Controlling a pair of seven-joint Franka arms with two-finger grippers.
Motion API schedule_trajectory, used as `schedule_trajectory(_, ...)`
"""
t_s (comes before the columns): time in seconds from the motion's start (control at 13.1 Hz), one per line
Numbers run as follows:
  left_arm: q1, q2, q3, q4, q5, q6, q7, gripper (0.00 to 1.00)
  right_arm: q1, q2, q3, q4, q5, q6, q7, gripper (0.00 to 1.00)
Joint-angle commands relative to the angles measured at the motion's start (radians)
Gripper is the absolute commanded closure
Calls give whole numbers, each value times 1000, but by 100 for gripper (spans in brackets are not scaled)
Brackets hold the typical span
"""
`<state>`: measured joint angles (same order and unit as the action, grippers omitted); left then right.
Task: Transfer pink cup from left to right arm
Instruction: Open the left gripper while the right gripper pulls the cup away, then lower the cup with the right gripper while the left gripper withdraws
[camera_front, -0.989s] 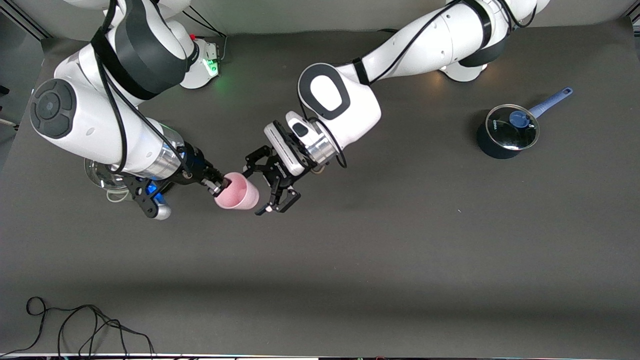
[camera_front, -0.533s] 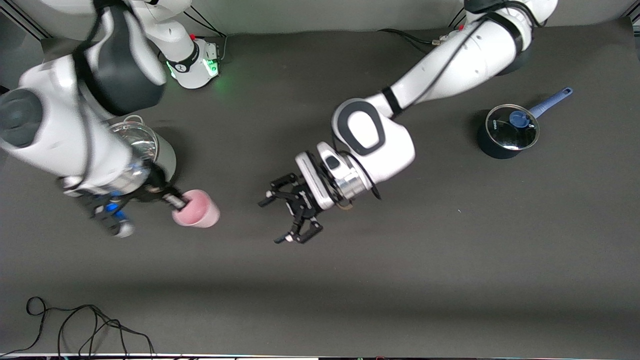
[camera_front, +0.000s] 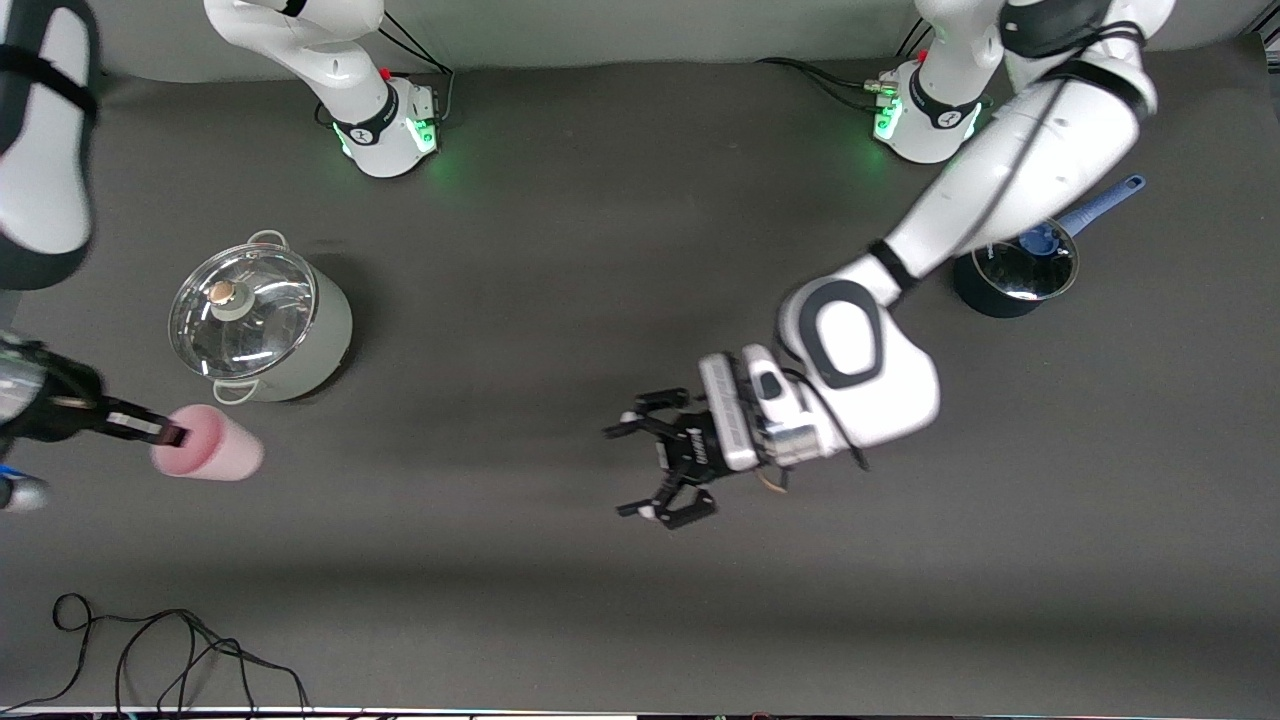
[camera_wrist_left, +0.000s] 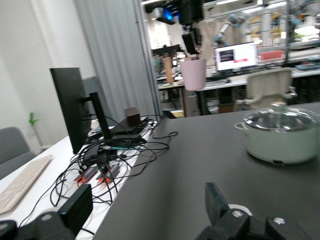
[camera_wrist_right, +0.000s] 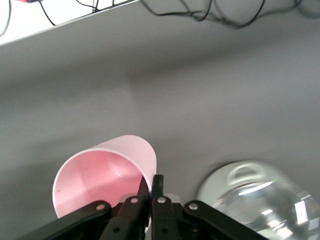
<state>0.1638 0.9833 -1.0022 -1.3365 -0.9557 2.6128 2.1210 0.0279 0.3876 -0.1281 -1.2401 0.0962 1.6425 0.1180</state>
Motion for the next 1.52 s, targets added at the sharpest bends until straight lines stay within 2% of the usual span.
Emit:
schedule_trajectory(0.0, 156, -58, 2, -105, 127, -199, -15, 0, -78, -13, 8, 4, -30, -20, -243, 100)
schedule_trajectory(0.15, 248, -64, 5, -110, 236, -357, -35, 0, -106, -13, 8, -5, -30, -20, -337, 100)
schedule_trajectory(0.46, 440, -81, -16, -75, 579, -708, -260, 0, -94, 42, 7, -35, -56, 63, -345, 100)
schedule_trajectory(0.61, 505, -104, -26, -64, 644, -831, -312, 0, -82, 88, 10, -65, -56, 146, -345, 100)
schedule_trajectory(0.76, 554, -172, -26, -61, 747, -922, -355, 0, -74, 137, 10, -85, -58, 212, -365, 100)
schedule_trajectory(0.99, 595, -279, -20, -43, 874, -1051, -427, 0, -89, 201, 8, -93, -58, 240, -466, 100)
schedule_trajectory(1.22, 597, -455, -4, -44, 1007, -1111, -455, 0, -94, 273, 5, -111, -58, 319, -488, 100)
schedule_trajectory(1.45, 592, -558, -6, -44, 1120, -1137, -565, 0, -106, 333, 4, -113, -59, 382, -495, 100)
